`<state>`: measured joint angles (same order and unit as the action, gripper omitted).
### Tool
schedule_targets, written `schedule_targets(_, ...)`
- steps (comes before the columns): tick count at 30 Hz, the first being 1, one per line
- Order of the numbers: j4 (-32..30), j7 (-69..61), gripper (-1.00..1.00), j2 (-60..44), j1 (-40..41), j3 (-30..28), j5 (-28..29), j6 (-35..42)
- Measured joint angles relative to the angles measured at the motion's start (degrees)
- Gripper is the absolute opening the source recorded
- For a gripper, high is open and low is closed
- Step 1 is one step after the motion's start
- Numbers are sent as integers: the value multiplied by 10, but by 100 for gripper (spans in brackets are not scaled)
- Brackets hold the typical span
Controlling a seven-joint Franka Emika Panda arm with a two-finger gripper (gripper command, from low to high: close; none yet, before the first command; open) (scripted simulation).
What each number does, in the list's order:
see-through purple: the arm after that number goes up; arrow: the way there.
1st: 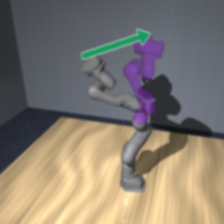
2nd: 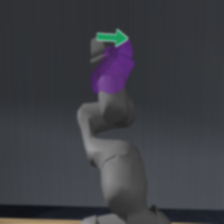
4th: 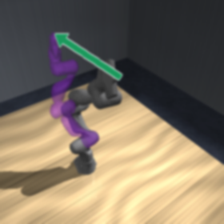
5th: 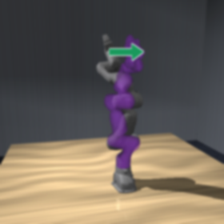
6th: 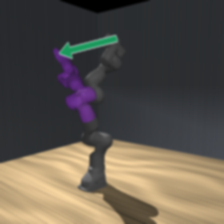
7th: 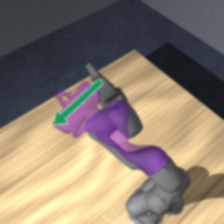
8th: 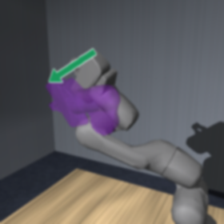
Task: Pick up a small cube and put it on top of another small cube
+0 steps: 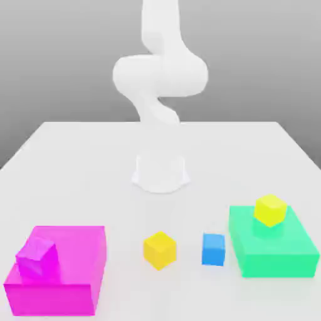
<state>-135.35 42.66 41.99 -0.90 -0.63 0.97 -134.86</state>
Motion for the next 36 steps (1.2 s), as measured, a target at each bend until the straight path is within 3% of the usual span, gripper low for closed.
schedule_targets(12, -200, -199, 0, -227, -48, -57, 36, -176)
schedule_targets(18, -307, -347, 0, -379, -75, -85, 10, -291)
schedule_targets(25, -297, -423, 0, -537, -27, -15, -71, -419)
schedule_targets(26, -294, -425, -100, -553, -18, -6, -73, -432)
schedule_targets(32, -293, -425, -100, -561, -13, -1, -73, -438)
schedule_targets(36, -303, -408, -100, -505, -30, -23, -51, -392)
